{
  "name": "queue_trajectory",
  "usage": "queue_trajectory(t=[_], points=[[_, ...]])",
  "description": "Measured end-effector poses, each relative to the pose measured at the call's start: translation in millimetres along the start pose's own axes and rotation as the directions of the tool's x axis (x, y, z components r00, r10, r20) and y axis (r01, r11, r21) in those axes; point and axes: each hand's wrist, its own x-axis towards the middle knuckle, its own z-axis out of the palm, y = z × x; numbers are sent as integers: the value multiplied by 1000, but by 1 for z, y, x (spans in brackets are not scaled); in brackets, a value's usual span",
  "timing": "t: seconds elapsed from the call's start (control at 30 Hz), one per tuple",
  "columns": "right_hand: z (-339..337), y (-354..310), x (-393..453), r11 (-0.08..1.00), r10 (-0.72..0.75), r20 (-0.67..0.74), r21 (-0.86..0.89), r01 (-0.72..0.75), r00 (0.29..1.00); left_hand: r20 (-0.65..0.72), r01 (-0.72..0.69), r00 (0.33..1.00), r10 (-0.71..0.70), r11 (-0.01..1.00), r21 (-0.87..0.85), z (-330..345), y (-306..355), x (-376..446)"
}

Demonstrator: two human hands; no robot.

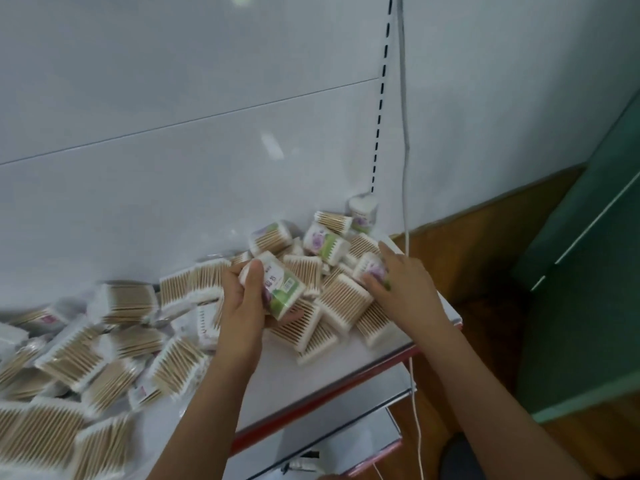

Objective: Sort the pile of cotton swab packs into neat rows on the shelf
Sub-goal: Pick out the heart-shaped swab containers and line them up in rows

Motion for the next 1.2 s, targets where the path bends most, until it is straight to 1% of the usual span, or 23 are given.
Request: queue_trajectory(t=[0.07, 0.13, 0.2, 0.27, 0.33, 0.43, 0.53, 0.63, 0.83, 0.9, 0.97, 1.03, 1.1, 1.2], points=[[6, 7, -5, 1000, 6, 62, 27, -8, 998, 28, -12, 1000, 12, 1000, -2, 6, -1, -3], [3, 8, -10, 998, 8, 50, 68, -12, 999, 46, -30, 999, 30, 999, 10, 7, -3, -5], [-5, 3, -12, 996, 13, -43, 93, -9, 999, 62, -19, 998, 17, 1000, 20, 4, -4, -6], [-17, -12, -11, 977, -12, -147, 209, 43, 989, 85, -16, 996, 14, 1000, 20, -3, -4, -8], [-27, -38, -6, 915, -48, -155, 390, 106, 987, 83, -29, 996, 23, 997, 67, -15, -1, -12], [-23, -87, 3, 784, -134, -83, 600, 157, 987, 18, -69, 998, 67, 990, 127, -41, 5, -22], [0, -141, 6, 610, -207, 11, 784, 120, 978, -59, -109, 991, 119, 983, 150, -78, 12, -33], [26, -205, -6, 458, -265, 48, 885, 82, 963, -164, -123, 975, 147, 981, 152, -126, 20, -53], [74, -351, -61, 343, -413, 85, 937, 68, 907, -371, -112, 910, 184, 972, 207, -252, 30, -116], [89, -407, -86, 325, -464, 97, 943, 67, 880, -436, -112, 878, 200, 969, 220, -305, 35, -143], [103, -465, -117, 312, -532, 107, 947, 77, 840, -497, -119, 836, 230, 962, 246, -359, 36, -173], [118, -522, -150, 306, -587, 135, 950, 65, 799, -546, -104, 806, 229, 963, 250, -410, 37, -205], [133, -572, -184, 287, -631, 158, 957, 40, 759, -591, -102, 774, 225, 967, 235, -455, 39, -233], [159, -633, -228, 283, -692, 192, 959, 16, 696, -669, -124, 703, 240, 968, 218, -513, 36, -267]])
